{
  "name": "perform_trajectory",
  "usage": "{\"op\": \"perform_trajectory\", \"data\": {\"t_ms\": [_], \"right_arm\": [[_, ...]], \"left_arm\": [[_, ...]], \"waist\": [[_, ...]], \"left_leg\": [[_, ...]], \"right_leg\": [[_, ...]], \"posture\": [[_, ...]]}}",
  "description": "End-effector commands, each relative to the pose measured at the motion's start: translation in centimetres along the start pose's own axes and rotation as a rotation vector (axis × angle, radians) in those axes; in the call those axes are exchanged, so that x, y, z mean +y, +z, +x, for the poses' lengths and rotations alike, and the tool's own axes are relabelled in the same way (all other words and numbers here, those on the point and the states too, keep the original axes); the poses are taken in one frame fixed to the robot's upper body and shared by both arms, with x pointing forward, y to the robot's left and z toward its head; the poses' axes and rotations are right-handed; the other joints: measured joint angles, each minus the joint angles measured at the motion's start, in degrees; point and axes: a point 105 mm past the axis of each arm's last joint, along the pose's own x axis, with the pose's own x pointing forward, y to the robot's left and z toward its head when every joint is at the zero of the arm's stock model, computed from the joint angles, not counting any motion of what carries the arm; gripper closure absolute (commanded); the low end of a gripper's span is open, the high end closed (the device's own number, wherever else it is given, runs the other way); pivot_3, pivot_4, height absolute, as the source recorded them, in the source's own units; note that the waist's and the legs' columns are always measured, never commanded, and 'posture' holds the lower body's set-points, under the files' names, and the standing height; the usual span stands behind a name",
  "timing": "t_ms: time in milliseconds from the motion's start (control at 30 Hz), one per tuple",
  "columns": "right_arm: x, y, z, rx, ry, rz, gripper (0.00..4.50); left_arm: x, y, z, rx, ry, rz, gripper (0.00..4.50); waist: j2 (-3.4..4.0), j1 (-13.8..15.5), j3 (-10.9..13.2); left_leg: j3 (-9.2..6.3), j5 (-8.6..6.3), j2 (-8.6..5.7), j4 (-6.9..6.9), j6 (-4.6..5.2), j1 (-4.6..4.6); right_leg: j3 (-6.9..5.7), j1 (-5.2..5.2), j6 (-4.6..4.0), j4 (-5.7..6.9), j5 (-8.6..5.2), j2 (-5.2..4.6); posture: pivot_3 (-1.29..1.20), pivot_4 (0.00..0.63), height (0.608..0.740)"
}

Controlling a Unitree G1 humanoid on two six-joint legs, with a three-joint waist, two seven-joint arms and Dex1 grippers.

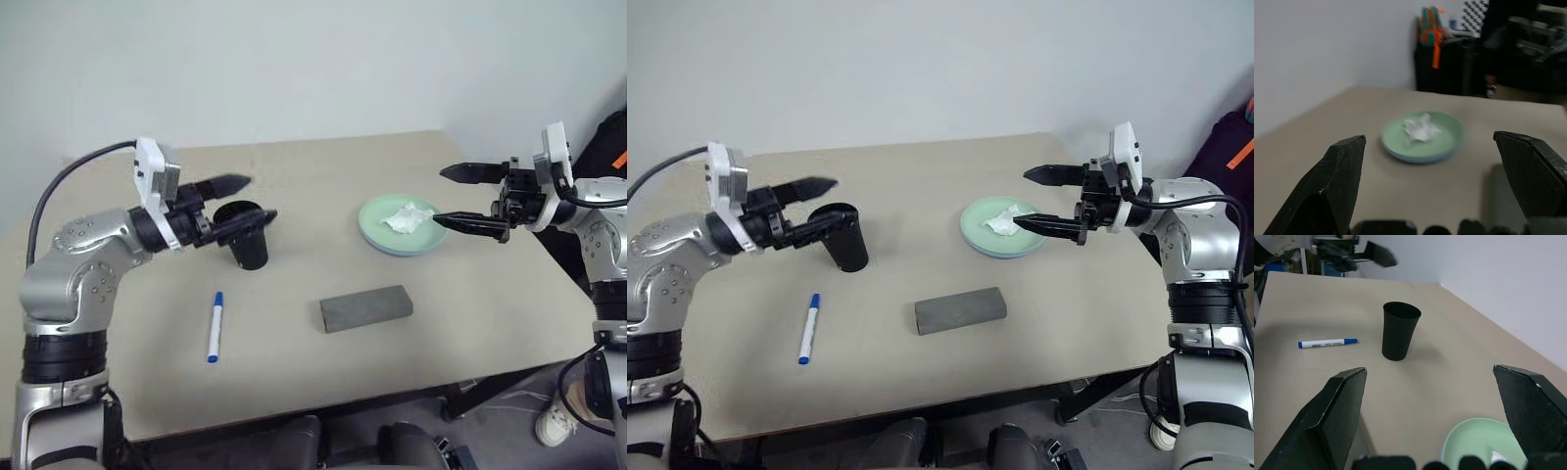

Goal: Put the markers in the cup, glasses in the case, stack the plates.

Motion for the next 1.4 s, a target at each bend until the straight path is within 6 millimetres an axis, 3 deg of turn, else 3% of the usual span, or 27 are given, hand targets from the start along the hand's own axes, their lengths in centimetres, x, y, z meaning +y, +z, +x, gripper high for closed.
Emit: {"op": "perform_trajectory", "data": {"t_ms": [33, 133, 267, 533, 833, 1067, 1400], "right_arm": [[-0.5, 1.3, 0.0, -0.013, -0.015, -0.056, 0.0], [-0.5, 1.1, 0.1, -0.008, -0.015, -0.054, 0.0], [-0.7, 0.8, 0.2, -0.001, -0.019, -0.052, 0.0], [-1.0, 0.0, 0.4, 0.025, -0.025, -0.051, 0.0], [-1.2, -0.2, 0.6, 0.036, -0.028, -0.054, 0.0], [-1.3, -0.2, 0.9, 0.042, -0.02, -0.056, 0.0], [-1.3, -0.3, 1.2, 0.048, -0.013, -0.059, 0.0]], "left_arm": [[-1.4, -0.4, -0.3, 0.064, -0.054, -0.018, 0.06], [-1.5, -1.8, -0.5, 0.133, -0.026, -0.034, 0.06], [-1.1, -4.6, -1.3, 0.333, 0.022, 0.071, 0.06], [0.4, -6.2, -2.1, 0.444, 0.126, 0.185, 0.06], [2.3, -7.6, -3.0, 0.574, 0.361, 0.084, 0.06], [1.9, -9.0, -3.7, 0.721, 0.477, -0.144, 0.06], [2.2, -10.0, -5.2, 0.86, 0.644, -0.264, 0.06]], "waist": [[0.0, -0.02, 0.0], [0.01, 0.0, 0.01], [0.0, 0.0, 0.01], [-0.02, 0.02, 0.0], [-0.02, -0.29, 0.01], [-0.05, -0.19, 0.02], [-0.06, -0.28, 0.03]], "left_leg": [[0.09, 0.0, 0.06, 0.0, 0.0, 0.01], [0.48, 0.0, 0.36, 0.0, 0.0, 0.01], [1.15, 0.0, 0.88, -0.05, -0.01, 0.02], [2.87, 0.05, 1.8, -0.73, -0.1, -0.01], [3.41, 0.18, 2.7, -0.17, -0.55, 0.01], [3.42, 0.17, 2.97, -0.06, -0.57, -0.03], [3.44, 0.18, 3.35, -0.02, -0.7, -0.01]], "right_leg": [[0.0, -0.04, -0.03, 0.0, 0.04, 0.0], [-0.07, -0.15, -0.16, -0.03, 0.22, 0.01], [-0.16, -0.27, -0.35, -0.02, 0.39, 0.02], [-0.2, -1.07, -0.87, 0.03, 0.75, -0.14], [-1.01, -1.09, -1.08, -0.06, 0.89, -0.03], [-1.41, -1.11, -1.31, -0.07, 1.04, -0.04], [-1.85, -1.1, -1.61, -0.07, 1.26, 0.05]], "posture": [[0.0, 0.0, 0.736], [0.0, 0.0, 0.736], [0.0, 0.0, 0.736], [0.0, 0.0, 0.736], [0.0, 0.0, 0.736], [0.0, 0.0, 0.736], [0.0, 0.0, 0.736]]}}
